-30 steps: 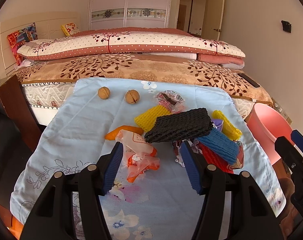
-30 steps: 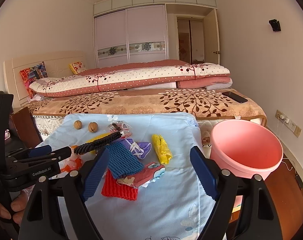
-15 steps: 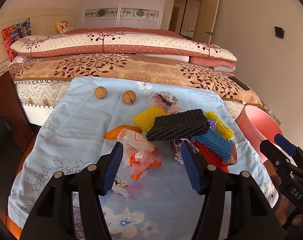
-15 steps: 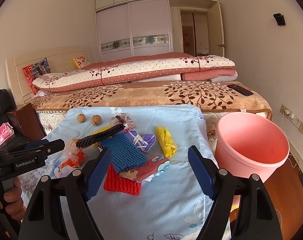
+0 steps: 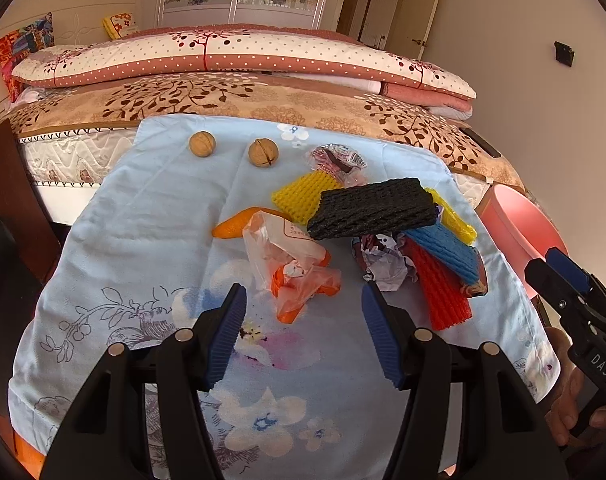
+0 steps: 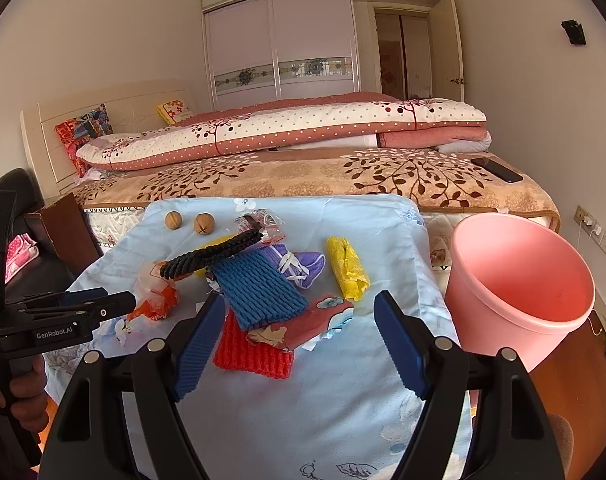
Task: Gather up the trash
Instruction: 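Reach the right gripper to the black foam net and grasp it, then carry the black foam net with the right gripper over the pink bucket, then open the right gripper to drop the black net into the bucket, then grasp the blue foam net with the left gripper while the right gripper returns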
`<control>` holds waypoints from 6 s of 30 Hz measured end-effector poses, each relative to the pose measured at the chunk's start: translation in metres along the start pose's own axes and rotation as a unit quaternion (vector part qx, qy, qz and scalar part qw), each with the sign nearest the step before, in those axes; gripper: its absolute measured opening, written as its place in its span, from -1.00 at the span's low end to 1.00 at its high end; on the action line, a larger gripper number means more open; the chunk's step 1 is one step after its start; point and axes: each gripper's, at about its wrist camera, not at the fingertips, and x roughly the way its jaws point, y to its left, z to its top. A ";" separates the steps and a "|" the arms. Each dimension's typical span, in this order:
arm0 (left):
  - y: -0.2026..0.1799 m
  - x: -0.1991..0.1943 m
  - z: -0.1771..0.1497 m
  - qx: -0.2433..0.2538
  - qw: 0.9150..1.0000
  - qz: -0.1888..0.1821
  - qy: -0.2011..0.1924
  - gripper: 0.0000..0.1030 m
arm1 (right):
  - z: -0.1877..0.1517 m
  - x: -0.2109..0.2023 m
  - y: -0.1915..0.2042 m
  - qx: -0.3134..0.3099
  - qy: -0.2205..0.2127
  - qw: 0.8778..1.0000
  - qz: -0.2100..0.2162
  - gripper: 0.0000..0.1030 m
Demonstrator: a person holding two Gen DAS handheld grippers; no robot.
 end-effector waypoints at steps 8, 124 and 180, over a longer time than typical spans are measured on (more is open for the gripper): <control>0.014 0.025 0.003 -0.059 0.997 -0.009 0.043 0.17 | -0.003 0.005 -0.001 -0.001 0.014 1.000 0.011 0.47; -0.302 0.109 0.035 0.168 0.959 -0.223 0.052 -0.27 | -0.009 -0.025 -0.256 0.246 0.011 0.959 -0.139 -0.83; -0.128 -0.006 0.023 0.106 0.990 -0.081 -0.045 -0.27 | -0.012 -0.026 -0.083 0.113 0.051 0.992 -0.027 0.11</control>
